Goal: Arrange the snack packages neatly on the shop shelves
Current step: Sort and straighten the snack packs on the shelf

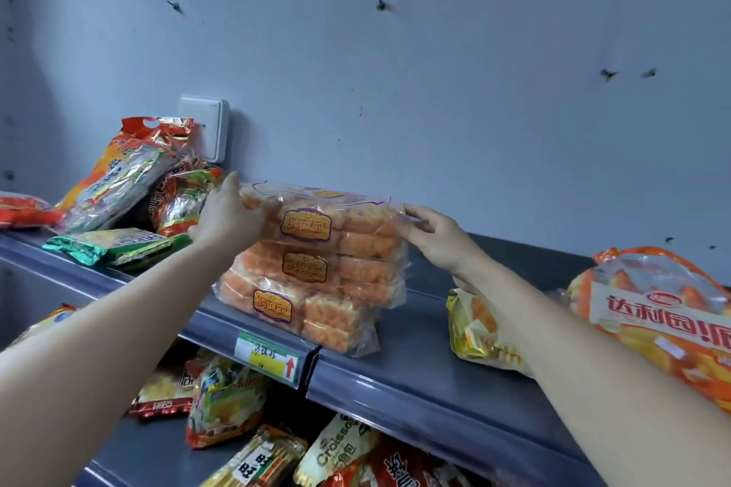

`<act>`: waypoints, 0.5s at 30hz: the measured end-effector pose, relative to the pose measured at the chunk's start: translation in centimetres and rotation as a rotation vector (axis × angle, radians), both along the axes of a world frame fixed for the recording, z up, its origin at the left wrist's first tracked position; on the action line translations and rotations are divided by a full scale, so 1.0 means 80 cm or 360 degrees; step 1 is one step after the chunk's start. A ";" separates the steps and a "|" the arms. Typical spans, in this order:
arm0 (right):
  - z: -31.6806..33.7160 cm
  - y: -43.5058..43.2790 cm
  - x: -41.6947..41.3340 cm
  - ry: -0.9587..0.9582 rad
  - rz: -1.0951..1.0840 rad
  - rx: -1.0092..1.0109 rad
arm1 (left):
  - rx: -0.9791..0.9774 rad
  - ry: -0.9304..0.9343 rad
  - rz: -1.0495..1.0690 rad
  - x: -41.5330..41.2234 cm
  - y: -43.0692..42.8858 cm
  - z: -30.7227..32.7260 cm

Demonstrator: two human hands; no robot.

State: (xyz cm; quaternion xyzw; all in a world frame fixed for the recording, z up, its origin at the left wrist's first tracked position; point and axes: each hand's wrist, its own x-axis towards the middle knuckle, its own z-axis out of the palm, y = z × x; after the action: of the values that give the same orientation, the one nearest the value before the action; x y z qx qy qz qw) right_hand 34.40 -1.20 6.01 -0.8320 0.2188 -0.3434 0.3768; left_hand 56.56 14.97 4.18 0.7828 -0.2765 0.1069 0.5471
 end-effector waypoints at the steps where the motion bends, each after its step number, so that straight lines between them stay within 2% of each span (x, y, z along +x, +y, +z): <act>1: -0.002 -0.007 -0.004 0.0025 -0.0086 -0.0034 | 0.0002 0.0011 -0.0006 0.002 -0.003 0.003; 3: -0.011 -0.030 -0.018 0.0147 -0.0397 -0.0239 | 0.0054 -0.0013 0.0038 0.007 -0.012 0.004; 4: -0.018 -0.041 -0.028 0.0325 -0.0563 -0.0364 | 0.0102 -0.0037 0.0068 0.007 -0.016 0.003; 7: -0.053 -0.060 -0.052 0.1287 -0.0793 -0.0524 | 0.0139 -0.0053 0.0128 -0.001 -0.024 -0.001; 9: -0.073 -0.062 -0.057 0.1687 -0.0769 -0.0622 | 0.0046 -0.0104 0.0125 -0.008 -0.028 -0.003; 12: -0.082 -0.056 -0.060 0.1632 -0.0706 -0.0690 | -0.0090 -0.0181 0.0072 -0.018 -0.037 -0.014; 15: -0.081 -0.038 -0.066 0.1528 -0.0865 -0.0809 | -0.0170 -0.0284 -0.0001 -0.033 -0.039 -0.027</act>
State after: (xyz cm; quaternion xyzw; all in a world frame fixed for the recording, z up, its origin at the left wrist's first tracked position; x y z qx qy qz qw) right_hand 29.13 -4.22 -0.49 -0.8722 0.4802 -0.0551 -0.0756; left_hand 53.95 11.83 2.05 0.7397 -0.3183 0.1908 0.5614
